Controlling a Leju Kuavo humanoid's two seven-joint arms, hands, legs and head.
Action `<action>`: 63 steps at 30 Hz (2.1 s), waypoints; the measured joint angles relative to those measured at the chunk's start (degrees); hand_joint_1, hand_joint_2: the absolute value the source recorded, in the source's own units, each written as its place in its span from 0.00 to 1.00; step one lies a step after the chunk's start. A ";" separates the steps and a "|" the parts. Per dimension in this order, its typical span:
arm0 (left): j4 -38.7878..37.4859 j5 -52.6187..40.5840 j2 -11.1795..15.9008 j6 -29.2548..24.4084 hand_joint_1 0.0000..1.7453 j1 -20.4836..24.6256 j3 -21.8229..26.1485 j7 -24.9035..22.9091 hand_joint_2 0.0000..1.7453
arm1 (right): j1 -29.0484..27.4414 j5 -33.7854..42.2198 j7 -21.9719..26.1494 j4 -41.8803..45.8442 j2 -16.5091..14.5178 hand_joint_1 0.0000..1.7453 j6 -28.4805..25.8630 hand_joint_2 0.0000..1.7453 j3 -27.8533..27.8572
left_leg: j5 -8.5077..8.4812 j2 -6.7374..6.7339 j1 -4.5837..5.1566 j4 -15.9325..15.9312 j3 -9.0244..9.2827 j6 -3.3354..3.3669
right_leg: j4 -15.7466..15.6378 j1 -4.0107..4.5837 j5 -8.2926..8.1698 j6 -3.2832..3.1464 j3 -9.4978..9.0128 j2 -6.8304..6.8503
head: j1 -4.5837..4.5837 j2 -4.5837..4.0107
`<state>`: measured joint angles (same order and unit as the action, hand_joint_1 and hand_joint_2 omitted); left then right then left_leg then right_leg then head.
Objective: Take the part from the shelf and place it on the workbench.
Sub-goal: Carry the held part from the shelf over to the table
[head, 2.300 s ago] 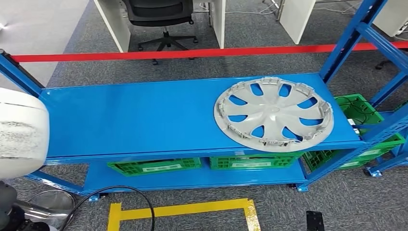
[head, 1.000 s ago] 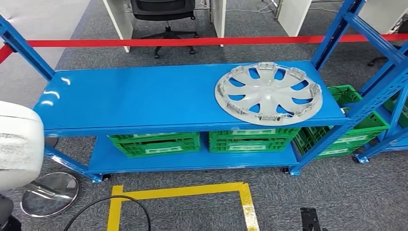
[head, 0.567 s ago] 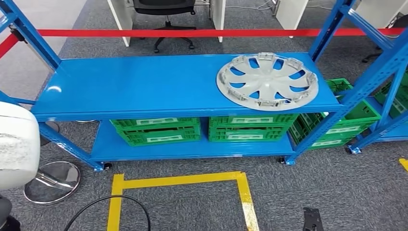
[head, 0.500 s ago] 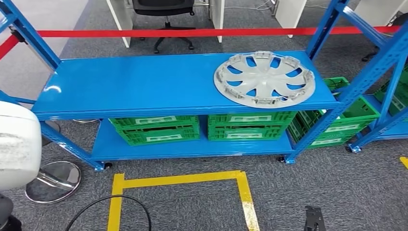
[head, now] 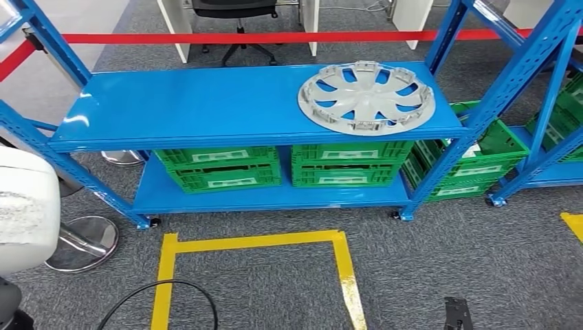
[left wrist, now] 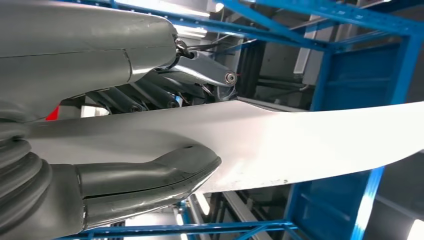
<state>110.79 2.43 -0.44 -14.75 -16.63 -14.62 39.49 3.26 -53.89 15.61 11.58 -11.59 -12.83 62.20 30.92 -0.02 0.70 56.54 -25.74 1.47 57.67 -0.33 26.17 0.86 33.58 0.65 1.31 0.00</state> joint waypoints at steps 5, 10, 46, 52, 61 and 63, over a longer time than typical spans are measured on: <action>0.05 -0.16 -0.37 -0.25 1.00 0.04 -0.08 0.03 1.00 | -0.09 -0.28 -0.05 0.02 0.40 0.00 1.00 0.00 0.01 | -2.24 -0.16 -0.30 -2.03 -2.08 0.68 | 3.77 -0.28 3.84 1.48 2.73 -0.31 | 0.32 0.00; 0.07 -0.13 -1.13 -0.78 1.00 0.12 -0.08 0.03 1.00 | 0.02 -1.45 0.02 0.03 0.81 0.00 1.64 0.00 -0.12 | -5.09 0.84 -0.18 -1.51 -5.88 0.67 | 15.69 -0.32 7.09 2.06 4.10 -0.54 | 0.78 0.00; 0.60 -0.23 -2.23 -1.07 1.00 0.47 0.27 0.09 1.00 | 0.20 -5.42 -2.04 -0.09 0.97 0.00 -0.15 0.00 -3.04 | -3.86 6.86 -0.35 2.22 -7.49 -0.67 | 1.33 -1.54 4.92 1.64 -3.27 -6.45 | 0.78 0.00; 0.62 -0.26 -2.16 -1.13 1.00 0.40 0.33 0.09 1.00 | 0.08 -5.40 -2.03 -0.04 0.86 0.00 -0.41 0.00 -3.36 | 0.74 2.15 -0.60 11.31 -12.39 -2.80 | 0.80 -1.74 4.51 -0.07 -3.58 -1.14 | -0.35 0.00; 0.63 -0.22 -2.14 -1.30 1.00 0.47 0.37 0.09 1.00 | 0.32 -6.03 -1.86 -0.04 0.85 0.00 -0.78 0.00 -3.47 | -3.57 -4.70 -0.10 2.60 -7.52 -1.90 | 0.73 -1.11 5.32 1.17 -4.32 5.71 | -0.43 0.00; 0.68 -0.20 -2.15 -1.29 1.00 0.35 0.44 0.09 1.00 | 0.44 -6.23 -1.86 -0.05 0.82 0.00 -0.84 0.00 -3.50 | -3.77 -3.47 -0.07 2.19 -7.70 -1.09 | 0.47 -1.11 5.50 1.74 -4.56 6.82 | -0.39 0.00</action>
<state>111.47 2.22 -2.58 -16.04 -16.28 -14.18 39.58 3.71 -60.12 13.75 11.53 -10.77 -13.67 58.70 27.15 -3.49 0.63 58.73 -33.44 0.38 58.13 -1.44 31.67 2.60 29.02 7.47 0.92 0.00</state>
